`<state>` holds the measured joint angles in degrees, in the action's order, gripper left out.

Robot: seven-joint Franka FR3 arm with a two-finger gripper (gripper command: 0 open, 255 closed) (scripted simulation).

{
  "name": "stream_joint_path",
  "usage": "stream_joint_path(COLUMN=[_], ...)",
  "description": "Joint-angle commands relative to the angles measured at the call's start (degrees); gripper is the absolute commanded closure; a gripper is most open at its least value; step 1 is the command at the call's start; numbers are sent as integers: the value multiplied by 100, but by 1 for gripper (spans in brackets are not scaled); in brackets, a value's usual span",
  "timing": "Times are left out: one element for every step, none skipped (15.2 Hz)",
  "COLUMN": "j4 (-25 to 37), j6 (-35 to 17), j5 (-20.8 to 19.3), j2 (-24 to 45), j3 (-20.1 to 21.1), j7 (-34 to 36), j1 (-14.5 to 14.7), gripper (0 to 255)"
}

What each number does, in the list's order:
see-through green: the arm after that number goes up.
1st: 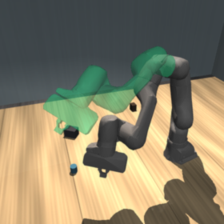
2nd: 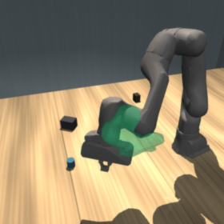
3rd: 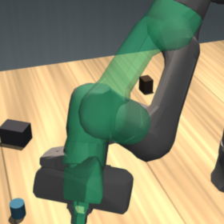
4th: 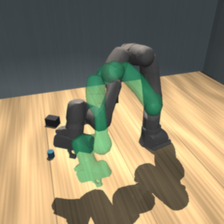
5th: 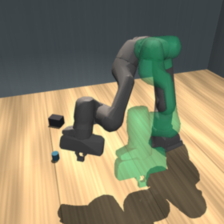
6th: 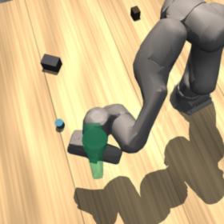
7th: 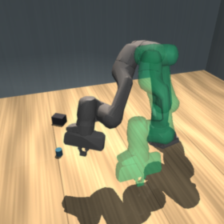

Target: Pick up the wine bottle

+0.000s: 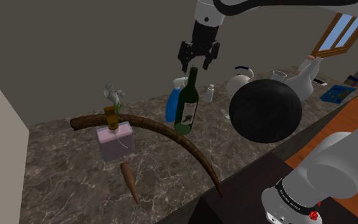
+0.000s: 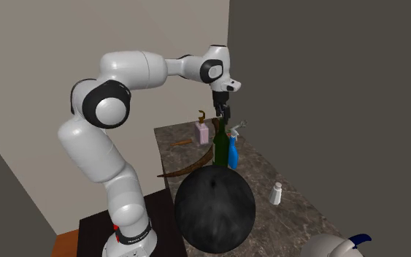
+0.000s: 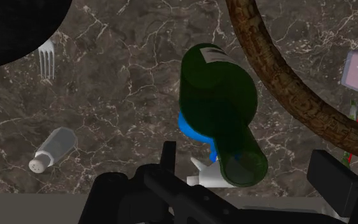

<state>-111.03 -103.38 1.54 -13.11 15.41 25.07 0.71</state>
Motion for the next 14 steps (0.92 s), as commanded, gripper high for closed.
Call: stream_joint_path(j4=[-119, -199, -278, -400, -401, -400, -400, -396, -394, -396, -397, -398, -397, -396], j6=[-142, -219, -296, -417, -417, -417, -413, -410, -409, -409, -410, -410, -411, -411], j5=[-6, -5, -3, -2, -2, -2, 0, -1, -1, -1, 0, 0, -1, -1], j2=[15, 11, 9, 9, 8, 9, 3, 4, 6, 5, 4, 3, 5, 6], j3=[11, 13, 15, 19, 19, 19, 18, 18, 18, 18, 18, 18, 18, 18], j7=[15, 16, 17, 20, 20, 20, 19, 19, 19, 19, 19, 18, 18, 18], j1=[4, 5, 7, 9, 9, 9, 10, 10, 9, 9, 9, 9, 9, 9], gripper=[0, 0, 0, 0, 0, 0, 255, 255, 255, 255, 255, 255, 255, 255])
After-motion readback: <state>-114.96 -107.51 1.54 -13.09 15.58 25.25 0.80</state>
